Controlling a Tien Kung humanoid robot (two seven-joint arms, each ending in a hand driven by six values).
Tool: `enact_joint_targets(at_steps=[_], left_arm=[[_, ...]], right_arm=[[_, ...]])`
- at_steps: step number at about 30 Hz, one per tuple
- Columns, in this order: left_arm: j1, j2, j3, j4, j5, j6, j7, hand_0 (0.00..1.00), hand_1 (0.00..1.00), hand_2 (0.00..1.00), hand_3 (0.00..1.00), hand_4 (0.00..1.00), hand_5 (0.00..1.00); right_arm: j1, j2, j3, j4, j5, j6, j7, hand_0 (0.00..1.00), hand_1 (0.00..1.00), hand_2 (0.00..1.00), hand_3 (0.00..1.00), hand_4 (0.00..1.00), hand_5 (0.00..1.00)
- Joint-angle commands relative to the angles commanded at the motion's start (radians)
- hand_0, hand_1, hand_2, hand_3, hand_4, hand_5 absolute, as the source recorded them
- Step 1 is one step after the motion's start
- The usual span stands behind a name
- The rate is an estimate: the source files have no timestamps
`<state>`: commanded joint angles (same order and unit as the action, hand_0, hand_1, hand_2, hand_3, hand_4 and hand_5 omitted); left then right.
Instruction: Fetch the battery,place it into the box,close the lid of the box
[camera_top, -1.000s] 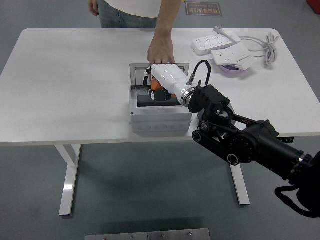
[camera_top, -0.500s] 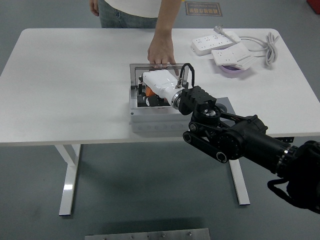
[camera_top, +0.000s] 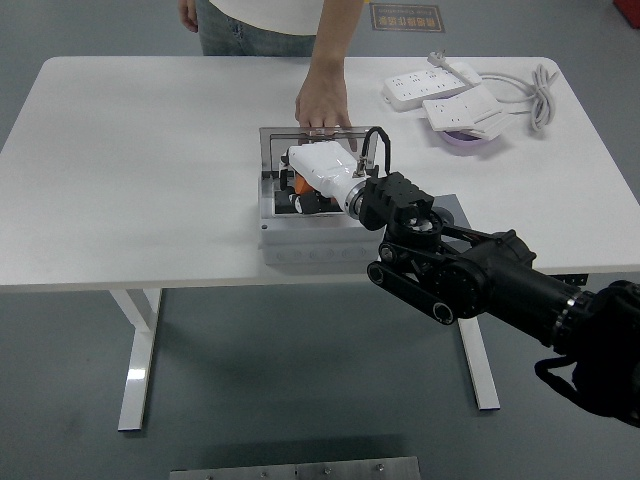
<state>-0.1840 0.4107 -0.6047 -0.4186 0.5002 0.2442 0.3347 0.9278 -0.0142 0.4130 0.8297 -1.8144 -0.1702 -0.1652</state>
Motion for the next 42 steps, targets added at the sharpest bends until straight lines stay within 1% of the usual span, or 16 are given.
enact_joint_targets(at_steps=[3,4,15,16,20,21,27,28,33,34,39,40,42], left_arm=[[-0.003,0.000,-0.001,0.000,0.002,0.000,0.000,0.652,0.729,0.677,0.644,0.758,0.370],[-0.004,0.000,-0.002,0.000,0.003,0.000,0.001,0.651,0.729,0.677,0.644,0.758,0.370],[-0.011,0.000,-0.009,0.001,0.013,-0.001,0.004,0.651,0.729,0.677,0.646,0.759,0.371],[-0.011,-0.001,-0.010,0.000,0.015,-0.001,0.005,0.651,0.728,0.677,0.647,0.759,0.370],[-0.014,-0.001,-0.011,0.000,0.019,-0.001,0.005,0.651,0.728,0.677,0.647,0.759,0.370],[-0.015,-0.001,-0.012,0.000,0.020,-0.001,0.006,0.651,0.728,0.676,0.645,0.761,0.374],[-0.015,-0.002,-0.014,0.000,0.024,-0.001,0.008,0.651,0.728,0.676,0.645,0.761,0.374],[-0.015,-0.002,-0.015,-0.001,0.025,-0.001,0.008,0.651,0.728,0.677,0.646,0.760,0.374],[-0.016,-0.003,-0.017,-0.001,0.029,0.000,0.010,0.651,0.728,0.677,0.646,0.760,0.374],[-0.016,-0.003,-0.018,-0.001,0.030,0.001,0.011,0.650,0.728,0.677,0.646,0.758,0.378],[-0.017,-0.003,-0.021,-0.001,0.035,0.002,0.012,0.650,0.728,0.677,0.646,0.758,0.378],[-0.017,-0.003,-0.021,-0.001,0.036,0.002,0.012,0.650,0.728,0.676,0.649,0.757,0.379],[-0.018,-0.003,-0.021,-0.002,0.037,0.003,0.012,0.650,0.728,0.676,0.649,0.757,0.379]], right_arm=[[-0.002,-0.002,-0.003,-0.001,0.002,0.000,0.001,0.174,0.220,0.258,0.316,0.137,0.059],[-0.004,-0.004,-0.002,-0.001,0.002,0.000,0.001,0.196,0.229,0.272,0.334,0.153,0.073],[-0.009,-0.008,0.009,-0.007,0.005,0.016,0.015,0.193,0.229,0.272,0.333,0.156,0.082],[-0.009,-0.008,0.010,-0.008,0.008,0.016,0.018,0.198,0.234,0.285,0.361,0.194,0.109],[-0.009,-0.008,0.015,-0.009,0.012,0.014,0.024,0.198,0.234,0.285,0.361,0.194,0.109],[-0.008,-0.008,0.016,-0.009,0.012,0.013,0.024,0.266,0.327,0.419,0.582,0.490,0.105],[-0.008,-0.008,0.021,-0.009,0.016,0.008,0.029,0.266,0.327,0.419,0.582,0.490,0.105],[-0.008,-0.008,0.021,-0.009,0.017,0.007,0.029,0.385,0.518,0.568,0.648,0.496,0.240],[-0.008,-0.007,0.024,-0.007,0.022,0.001,0.032,0.385,0.518,0.568,0.648,0.496,0.240],[-0.007,-0.006,0.024,-0.007,0.023,0.000,0.032,0.502,0.586,0.609,0.654,0.555,0.288],[-0.006,-0.005,0.027,-0.006,0.025,-0.005,0.032,0.502,0.586,0.609,0.654,0.555,0.288],[-0.005,-0.005,0.028,-0.005,0.026,-0.006,0.032,0.525,0.605,0.605,0.659,0.579,0.299],[-0.005,-0.005,0.028,-0.004,0.027,-0.008,0.033,0.525,0.605,0.605,0.659,0.579,0.299]])
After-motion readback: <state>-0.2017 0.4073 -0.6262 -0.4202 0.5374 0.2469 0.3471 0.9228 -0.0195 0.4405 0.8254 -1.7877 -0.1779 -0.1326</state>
